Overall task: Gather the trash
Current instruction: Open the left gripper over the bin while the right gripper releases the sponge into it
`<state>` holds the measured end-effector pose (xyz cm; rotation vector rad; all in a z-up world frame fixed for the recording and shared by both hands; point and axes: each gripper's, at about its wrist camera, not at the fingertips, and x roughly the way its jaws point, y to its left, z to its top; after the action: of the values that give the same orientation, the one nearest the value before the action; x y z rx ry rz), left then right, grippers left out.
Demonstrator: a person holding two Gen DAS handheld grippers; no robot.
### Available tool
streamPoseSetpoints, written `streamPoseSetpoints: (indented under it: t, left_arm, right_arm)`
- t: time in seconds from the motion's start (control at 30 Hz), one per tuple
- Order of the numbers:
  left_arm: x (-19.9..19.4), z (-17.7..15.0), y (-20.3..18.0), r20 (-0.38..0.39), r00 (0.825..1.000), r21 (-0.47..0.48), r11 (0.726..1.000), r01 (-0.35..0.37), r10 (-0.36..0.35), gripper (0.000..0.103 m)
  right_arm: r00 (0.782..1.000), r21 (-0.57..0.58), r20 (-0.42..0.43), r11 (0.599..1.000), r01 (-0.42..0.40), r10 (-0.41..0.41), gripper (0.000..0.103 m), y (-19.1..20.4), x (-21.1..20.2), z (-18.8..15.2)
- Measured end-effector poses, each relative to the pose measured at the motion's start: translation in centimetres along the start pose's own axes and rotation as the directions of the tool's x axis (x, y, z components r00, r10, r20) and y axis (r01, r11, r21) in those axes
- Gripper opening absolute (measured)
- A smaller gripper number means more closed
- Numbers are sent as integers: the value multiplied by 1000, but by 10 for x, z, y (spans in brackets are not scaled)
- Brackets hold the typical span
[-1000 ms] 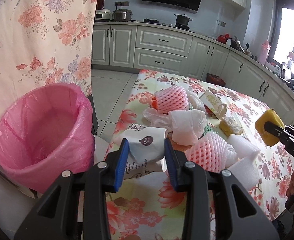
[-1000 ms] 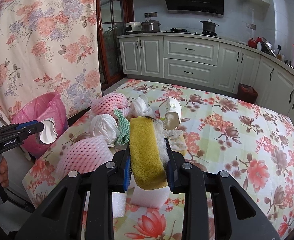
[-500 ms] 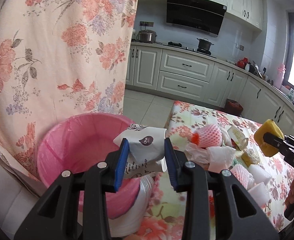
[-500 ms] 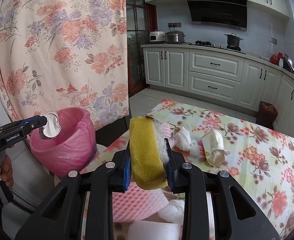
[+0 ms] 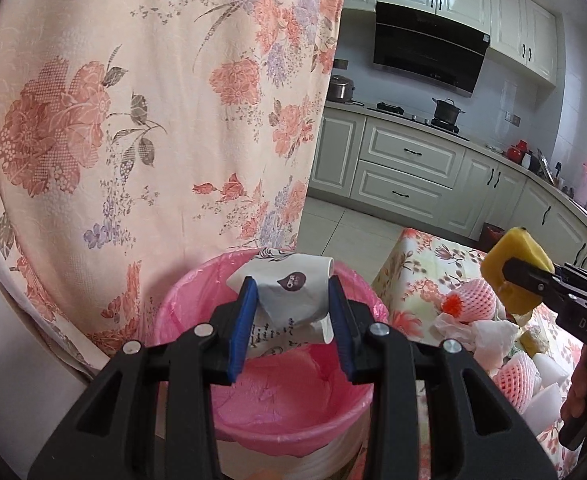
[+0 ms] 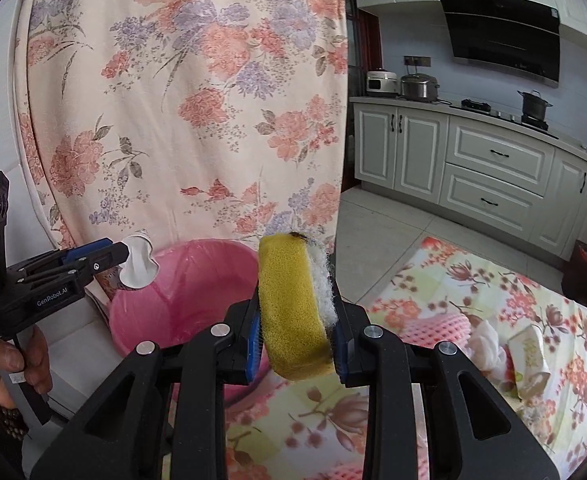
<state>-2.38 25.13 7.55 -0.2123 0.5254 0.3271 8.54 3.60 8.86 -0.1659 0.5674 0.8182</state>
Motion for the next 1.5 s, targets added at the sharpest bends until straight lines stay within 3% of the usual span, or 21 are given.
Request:
streamPoseSetpoints:
  t: [0.43, 0.83, 0.9, 0.93, 1.0, 1.07, 1.13, 1.5]
  left_arm:
    - [1, 1, 37, -7, 1000, -43, 999, -22, 22, 35]
    - [3, 2, 42, -8, 1000, -53, 998, -30, 29, 36]
    - [3, 2, 42, -9, 999, -53, 998, -31, 31, 36]
    - [3, 2, 42, -9, 1000, -54, 998, -29, 29, 36]
    - [4, 2, 41, -12, 999, -54, 998, -30, 29, 42]
    - [4, 2, 41, -13, 999, -56, 998, -35, 34, 46]
    - [4, 1, 41, -13, 999, -66, 997, -30, 29, 66]
    - [0, -9, 19, -16, 1000, -49, 999, -18, 17, 70]
  right_arm:
    - [992, -51, -42, 992, -119, 117, 29, 63, 63, 18]
    - [984, -74, -83, 984, -163, 157, 30, 80, 91, 15]
    - [985, -74, -83, 985, -158, 152, 38, 81, 93, 15]
    - [985, -74, -84, 985, -156, 150, 50, 81, 94, 15]
    - [987, -78, -76, 986, -147, 141, 58, 81, 95, 14]
    - [989, -80, -77, 988, -131, 125, 58, 79, 95, 14]
    - [990, -67, -77, 990, -125, 120, 58, 74, 95, 13]
    - [998, -40, -25, 998, -52, 51, 58, 46, 60, 1]
